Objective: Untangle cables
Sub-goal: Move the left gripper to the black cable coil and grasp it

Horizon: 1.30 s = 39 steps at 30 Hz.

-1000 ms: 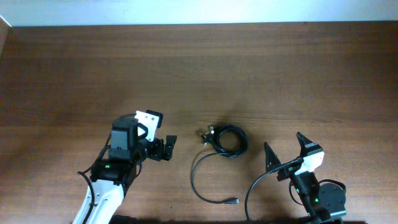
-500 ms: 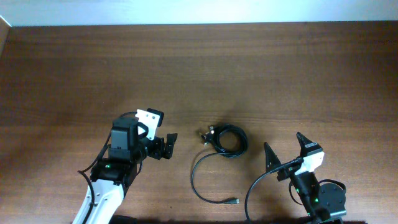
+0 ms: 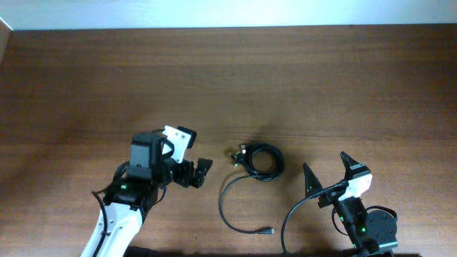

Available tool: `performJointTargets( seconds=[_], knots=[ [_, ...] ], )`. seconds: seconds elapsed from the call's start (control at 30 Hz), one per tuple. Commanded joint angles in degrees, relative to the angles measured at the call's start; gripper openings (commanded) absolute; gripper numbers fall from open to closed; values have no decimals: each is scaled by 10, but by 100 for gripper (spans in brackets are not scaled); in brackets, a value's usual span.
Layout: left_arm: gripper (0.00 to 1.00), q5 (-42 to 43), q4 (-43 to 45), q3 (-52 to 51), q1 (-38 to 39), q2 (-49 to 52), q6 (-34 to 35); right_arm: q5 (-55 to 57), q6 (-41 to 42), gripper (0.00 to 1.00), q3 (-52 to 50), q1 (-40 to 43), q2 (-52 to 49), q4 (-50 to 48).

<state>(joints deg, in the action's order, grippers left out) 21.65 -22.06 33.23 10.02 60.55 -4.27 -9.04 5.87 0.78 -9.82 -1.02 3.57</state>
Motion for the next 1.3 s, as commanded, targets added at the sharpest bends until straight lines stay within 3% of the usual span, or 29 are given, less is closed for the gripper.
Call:
performJointTargets(
  seconds=[0.0,0.13,0.23,0.3,0.37,0.5,0.73,0.87,0.9,0.93,1.03,1.1,1.2,1.27],
  knots=[
    [99,-54,-57,126,46,5,-57,3,-1,99,-5,2,3,1],
    [99,-56,-146,258,91,111,-113,3,-1,99,-5,2,3,1],
    [99,-89,-233,388,183,280,-185,3,-1,99,-5,2,3,1],
    [99,-153,-203,426,233,353,-186,3,-1,99,-5,2,3,1],
    [99,-189,-171,426,261,393,-186,3,-1,99,-5,2,3,1],
    [99,-168,-135,426,294,410,-186,3,-1,99,-5,2,3,1],
    [99,-170,-94,426,299,544,-186,3,-1,99,-5,2,3,1],
    [98,-170,-88,426,299,565,-186,3,-1,99,-5,2,3,1],
    [89,-170,-88,426,298,565,-186,3,-1,99,-5,2,3,1],
    [68,-170,-88,426,298,566,-186,3,-1,99,-5,2,3,1],
    [37,-169,-86,426,299,567,-186,3,-1,99,-5,2,3,1],
    [1,-170,-86,426,298,567,-186,3,-1,99,-5,2,3,1],
    [0,-172,-84,427,299,565,-181,3,-1,99,-5,2,3,1],
    [0,-216,-84,428,299,543,-143,3,-1,99,-5,2,3,1]
  ],
)
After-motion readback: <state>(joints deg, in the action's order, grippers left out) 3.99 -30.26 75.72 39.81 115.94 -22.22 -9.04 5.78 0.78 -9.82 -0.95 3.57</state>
